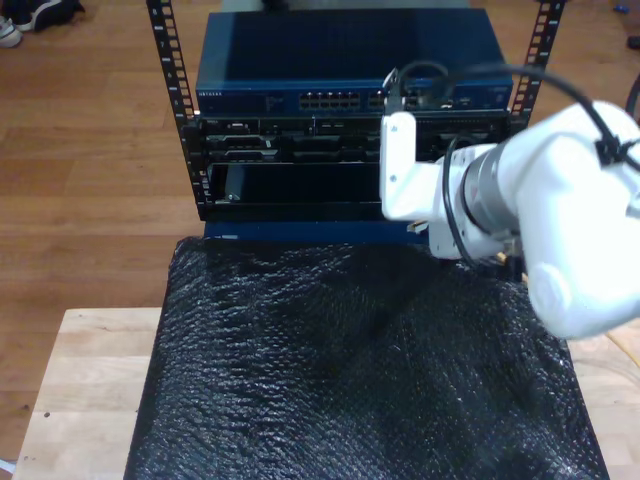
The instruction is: Grab the cable and plug it in
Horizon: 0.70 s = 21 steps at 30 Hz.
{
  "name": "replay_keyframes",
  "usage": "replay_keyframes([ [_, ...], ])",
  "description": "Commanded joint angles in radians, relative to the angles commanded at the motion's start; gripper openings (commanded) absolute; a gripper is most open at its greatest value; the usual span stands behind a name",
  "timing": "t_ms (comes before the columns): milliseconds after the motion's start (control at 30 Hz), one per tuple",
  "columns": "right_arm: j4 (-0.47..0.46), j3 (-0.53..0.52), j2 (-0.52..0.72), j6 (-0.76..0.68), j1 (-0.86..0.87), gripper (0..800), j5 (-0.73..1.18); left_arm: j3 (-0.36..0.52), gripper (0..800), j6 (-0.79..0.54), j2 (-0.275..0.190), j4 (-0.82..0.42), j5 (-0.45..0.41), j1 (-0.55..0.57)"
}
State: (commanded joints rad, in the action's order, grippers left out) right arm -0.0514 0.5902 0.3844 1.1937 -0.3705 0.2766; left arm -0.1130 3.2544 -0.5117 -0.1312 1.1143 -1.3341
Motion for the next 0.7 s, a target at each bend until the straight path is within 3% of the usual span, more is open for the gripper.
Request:
replay_keyframes([
  [333,-0.008,0.003,-0.115,-0.002,0.011,0,-0.186,0.000,800,0.000,0.000,0.000,0.000,0.000],
  [700,-0.046,0.015,-0.135,0.002,0.020,0,-0.190,0.000,800,0.000,0.000,0.000,-0.002,0.000],
])
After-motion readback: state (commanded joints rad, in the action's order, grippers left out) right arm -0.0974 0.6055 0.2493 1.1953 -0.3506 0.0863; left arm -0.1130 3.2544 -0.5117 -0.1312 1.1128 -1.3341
